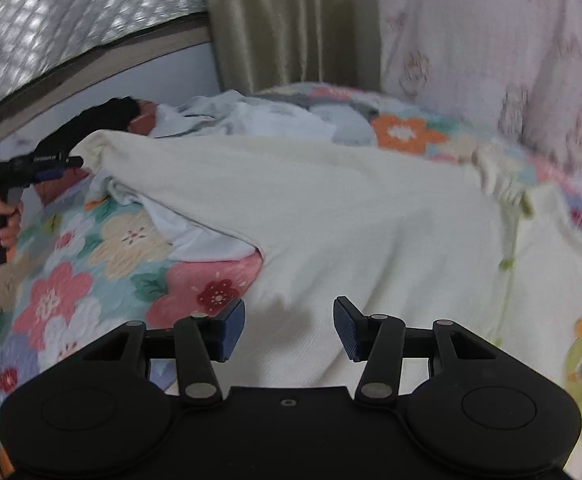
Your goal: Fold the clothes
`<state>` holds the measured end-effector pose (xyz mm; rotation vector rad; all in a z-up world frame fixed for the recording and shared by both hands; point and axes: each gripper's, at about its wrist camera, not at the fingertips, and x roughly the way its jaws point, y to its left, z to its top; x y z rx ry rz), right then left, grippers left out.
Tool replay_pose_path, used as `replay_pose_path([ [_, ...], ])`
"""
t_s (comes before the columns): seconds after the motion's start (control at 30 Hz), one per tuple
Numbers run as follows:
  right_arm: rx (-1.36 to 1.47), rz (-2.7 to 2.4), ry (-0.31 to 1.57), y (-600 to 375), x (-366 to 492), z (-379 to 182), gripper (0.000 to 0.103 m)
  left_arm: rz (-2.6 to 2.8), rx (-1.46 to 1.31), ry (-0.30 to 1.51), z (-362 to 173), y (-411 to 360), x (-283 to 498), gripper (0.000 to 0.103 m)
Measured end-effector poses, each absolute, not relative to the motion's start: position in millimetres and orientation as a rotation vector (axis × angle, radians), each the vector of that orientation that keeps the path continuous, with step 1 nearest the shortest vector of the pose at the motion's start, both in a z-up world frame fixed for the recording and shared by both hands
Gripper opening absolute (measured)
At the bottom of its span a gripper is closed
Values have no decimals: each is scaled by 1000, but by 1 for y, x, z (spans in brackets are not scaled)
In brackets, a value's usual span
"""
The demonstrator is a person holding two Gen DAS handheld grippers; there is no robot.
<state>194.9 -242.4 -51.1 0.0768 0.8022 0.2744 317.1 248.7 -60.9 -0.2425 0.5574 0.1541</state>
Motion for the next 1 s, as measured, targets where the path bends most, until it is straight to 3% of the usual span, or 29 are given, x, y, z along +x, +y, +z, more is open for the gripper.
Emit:
replay_pose_path([
  [0.17, 101, 299, 797, -246, 221, -78, 55, 145, -223, 540, -71, 258, 346, 61],
  [0.2, 90, 298, 799, -246, 226, -82, 55, 118, -231, 553, -72, 260, 348, 30],
  [0.23, 79, 291, 802, -246, 231, -87, 55, 116, -227, 579, -71, 258, 350, 9],
  [0.53, 248, 325, 837, -266, 243, -98, 55, -144, -234, 413, 11, 161, 286, 8],
  [0.7, 345, 230, 794, -289, 232, -96, 55, -486, -230, 484, 48, 54, 265, 8],
  [0.9, 473, 161, 745, -318, 213, -91, 55, -793, -305, 537, 53, -69, 262, 8],
  [0.97, 410, 114, 728, -325, 207, -93, 55, -883, -359, 575, 44, -109, 269, 15],
  [1.0, 384, 70, 713, -329, 203, -96, 56, -914, -369, 630, 31, -129, 273, 32],
])
